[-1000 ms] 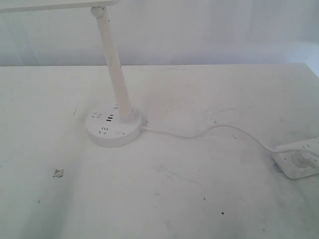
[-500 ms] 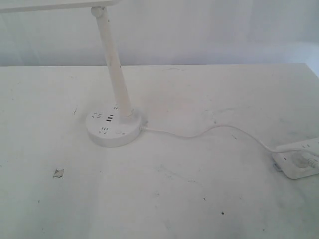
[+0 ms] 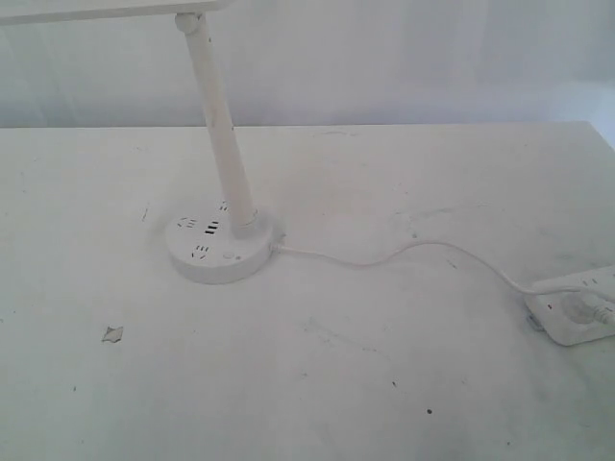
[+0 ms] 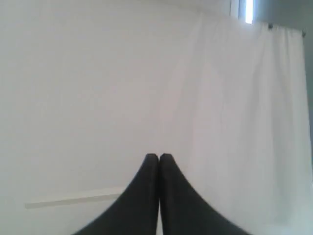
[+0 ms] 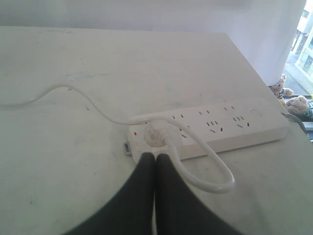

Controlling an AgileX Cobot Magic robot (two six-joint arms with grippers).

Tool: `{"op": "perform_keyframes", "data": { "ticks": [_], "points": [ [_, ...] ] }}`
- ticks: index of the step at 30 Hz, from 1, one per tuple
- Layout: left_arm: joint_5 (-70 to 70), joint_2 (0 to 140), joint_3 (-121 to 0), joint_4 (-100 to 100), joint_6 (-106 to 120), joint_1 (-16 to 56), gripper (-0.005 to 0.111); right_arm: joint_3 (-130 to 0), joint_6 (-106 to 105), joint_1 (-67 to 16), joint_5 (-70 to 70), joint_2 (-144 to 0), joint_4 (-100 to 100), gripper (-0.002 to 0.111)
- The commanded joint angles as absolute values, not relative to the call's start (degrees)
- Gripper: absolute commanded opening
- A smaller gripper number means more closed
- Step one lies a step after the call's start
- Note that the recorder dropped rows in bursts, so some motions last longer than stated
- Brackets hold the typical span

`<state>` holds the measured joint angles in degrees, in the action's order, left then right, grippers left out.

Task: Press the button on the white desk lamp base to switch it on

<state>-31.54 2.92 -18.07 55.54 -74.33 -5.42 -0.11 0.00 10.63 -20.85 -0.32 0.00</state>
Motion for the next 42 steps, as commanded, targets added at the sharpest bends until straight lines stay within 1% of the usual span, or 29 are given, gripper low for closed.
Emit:
{"op": "perform_keyframes", "data": {
  "ticks": [1, 2, 4, 7, 9, 10, 17, 20, 30, 42],
  "points": [
    [-30.8, 15.5, -35.1, 99.9, -112.1, -5.8, 0.0, 0.0, 0.3, 10.3, -20.1, 0.0, 0.0, 0.0],
    [-36.3, 20.4, -39.9, 99.9, -112.0, -5.9, 0.0, 0.0, 0.3, 10.3, -20.1, 0.0, 0.0, 0.0],
    [-43.5, 27.8, -45.3, 99.9, -112.7, -7.0, 0.0, 0.0, 0.3, 10.3, -20.1, 0.0, 0.0, 0.0],
    [-46.2, 35.3, -49.2, 99.9, -113.2, -7.9, 0.0, 0.0, 0.3, 10.3, -20.1, 0.0, 0.0, 0.0],
    [-43.8, 39.2, -50.1, 99.9, -111.0, -7.9, 0.0, 0.0, 0.3, 10.3, -20.1, 0.0, 0.0, 0.0],
    [-38.8, 40.9, -49.8, 99.9, -109.1, -7.9, 0.0, 0.0, 0.3, 10.3, -20.1, 0.0, 0.0, 0.0],
    [-16.0, 47.7, -47.4, 99.9, -99.2, -7.9, 0.0, 0.0, 0.3, 10.3, -20.1, 0.0, 0.0, 0.0],
    [-10.3, 50.6, -44.9, 99.9, -95.9, -7.9, 0.0, 0.0, 0.3, 10.3, -20.1, 0.0, 0.0, 0.0],
    [-10.2, 59.6, -35.8, 99.9, -94.2, -7.8, 0.0, 0.0, 0.3, 10.3, -20.1, 0.0, 0.0, 0.0],
    [-19.9, 62.4, -36.9, 99.9, -102.0, -7.8, 0.0, 0.0, 0.3, 10.3, -20.1, 0.0, 0.0, 0.0]
  ]
}}
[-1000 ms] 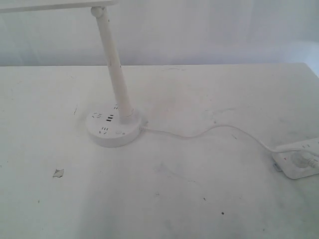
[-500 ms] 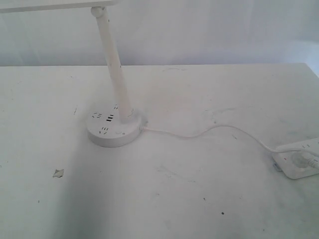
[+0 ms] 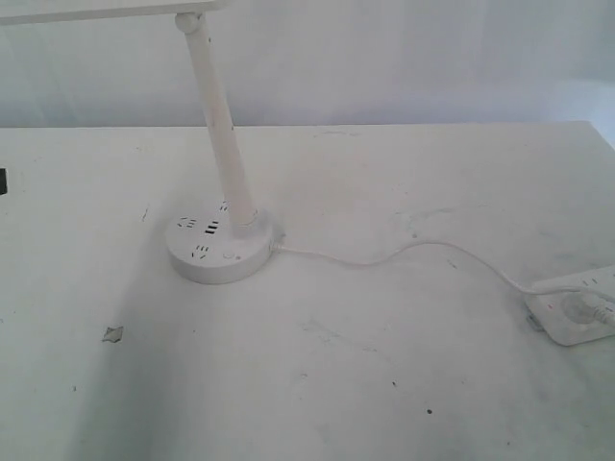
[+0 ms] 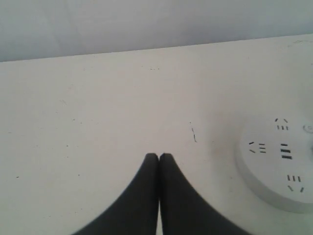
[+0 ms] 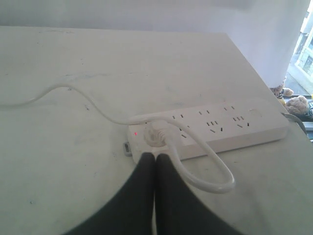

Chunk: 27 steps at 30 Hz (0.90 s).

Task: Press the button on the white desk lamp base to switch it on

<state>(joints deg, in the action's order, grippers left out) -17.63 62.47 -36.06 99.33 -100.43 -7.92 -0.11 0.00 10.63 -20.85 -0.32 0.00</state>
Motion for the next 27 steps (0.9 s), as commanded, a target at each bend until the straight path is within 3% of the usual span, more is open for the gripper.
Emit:
{"op": "perform_keyframes", "data": {
  "ticks": [1, 16, 21, 27],
  "points": [
    [-20.9, 62.4, -37.3, 99.5, -102.5, -7.8, 0.0, 0.0, 0.3, 10.3, -20.1, 0.0, 0.0, 0.0],
    [-30.3, 62.8, -38.4, 90.3, -105.9, -7.8, 0.0, 0.0, 0.3, 10.3, -20.1, 0.0, 0.0, 0.0],
    [-30.1, 64.4, -37.2, 56.7, -77.6, -7.4, 0.0, 0.0, 0.3, 10.3, -20.1, 0.0, 0.0, 0.0],
    [-29.2, 66.9, -37.1, 32.2, -31.8, 1.0, 0.0, 0.0, 0.9, 10.3, -20.1, 0.0, 0.0, 0.0]
  ]
}}
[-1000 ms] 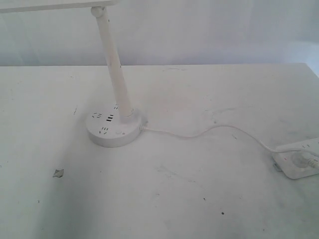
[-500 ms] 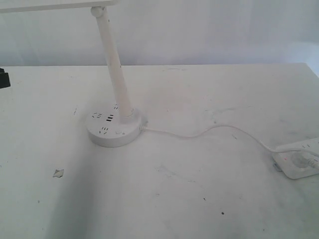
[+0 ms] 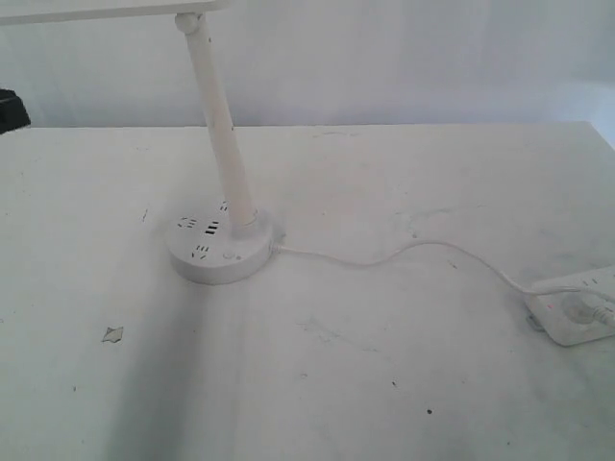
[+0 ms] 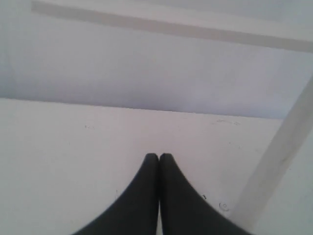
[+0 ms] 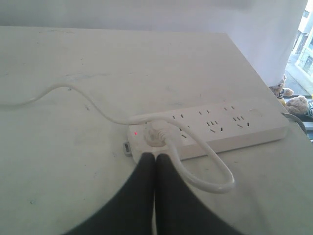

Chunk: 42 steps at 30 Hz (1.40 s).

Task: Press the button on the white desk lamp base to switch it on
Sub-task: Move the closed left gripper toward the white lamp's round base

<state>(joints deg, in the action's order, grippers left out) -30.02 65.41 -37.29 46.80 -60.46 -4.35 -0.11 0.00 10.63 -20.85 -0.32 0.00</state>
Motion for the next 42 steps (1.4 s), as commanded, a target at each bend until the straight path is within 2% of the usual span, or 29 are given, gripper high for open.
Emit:
{"op": "perform_keyframes", "data": {
  "ticks": [1, 9, 15, 24, 30, 42],
  "points": [
    [-27.9, 67.5, -37.1, 30.7, -26.9, 2.3, 0.0, 0.0, 1.4, 10.3, -20.1, 0.0, 0.0, 0.0],
    [-5.2, 74.5, -37.3, 25.6, 6.2, 12.8, 0.0, 0.0, 1.5, 10.3, -20.1, 0.0, 0.0, 0.0],
    [9.9, 78.0, -40.5, 24.8, 10.1, 17.6, 0.0, 0.0, 1.5, 10.3, -20.1, 0.0, 0.0, 0.0],
    [35.8, 86.4, -53.5, 17.0, 17.2, 25.4, 0.0, 0.0, 1.5, 10.3, -20.1, 0.0, 0.0, 0.0],
    [35.6, 89.1, -59.5, 0.0, 27.8, 25.3, 0.0, 0.0, 1.5, 10.3, -20.1, 0.0, 0.0, 0.0],
    [22.6, 98.0, -66.2, 0.5, 16.2, 25.2, 0.0, 0.0, 1.5, 10.3, -20.1, 0.0, 0.0, 0.0]
  ]
}}
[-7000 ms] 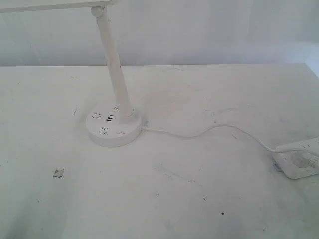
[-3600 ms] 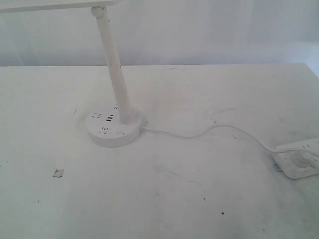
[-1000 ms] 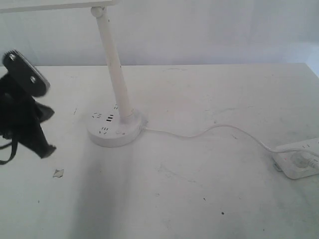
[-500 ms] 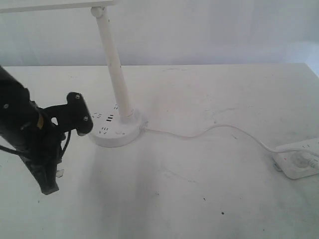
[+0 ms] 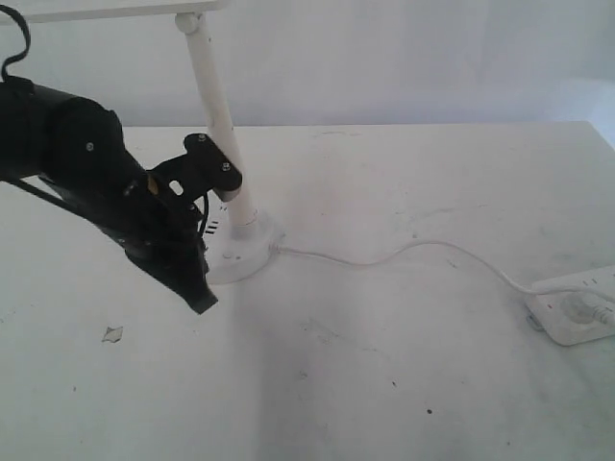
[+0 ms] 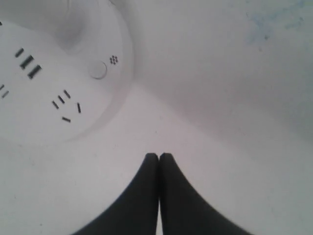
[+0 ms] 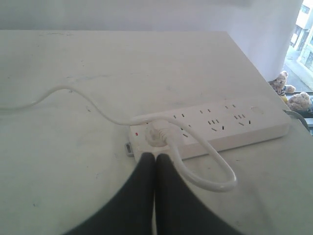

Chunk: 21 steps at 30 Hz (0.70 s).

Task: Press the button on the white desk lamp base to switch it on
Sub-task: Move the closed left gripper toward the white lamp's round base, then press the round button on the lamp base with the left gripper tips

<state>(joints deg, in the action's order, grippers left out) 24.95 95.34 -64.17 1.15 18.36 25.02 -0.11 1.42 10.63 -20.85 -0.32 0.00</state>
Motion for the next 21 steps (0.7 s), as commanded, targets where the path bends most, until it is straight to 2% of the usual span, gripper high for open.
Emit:
{"op": "perform_keyframes", "data": {
  "ticks": [1, 21],
  "points": [
    [22.1, 99.0, -66.8, 0.5, 16.2, 25.2, 0.0, 0.0, 1.5, 10.3, -20.1, 0.0, 0.0, 0.0],
    [18.5, 108.7, -74.1, 1.1, 6.2, 25.2, 0.0, 0.0, 1.5, 10.3, -20.1, 0.0, 0.0, 0.0]
  ]
}}
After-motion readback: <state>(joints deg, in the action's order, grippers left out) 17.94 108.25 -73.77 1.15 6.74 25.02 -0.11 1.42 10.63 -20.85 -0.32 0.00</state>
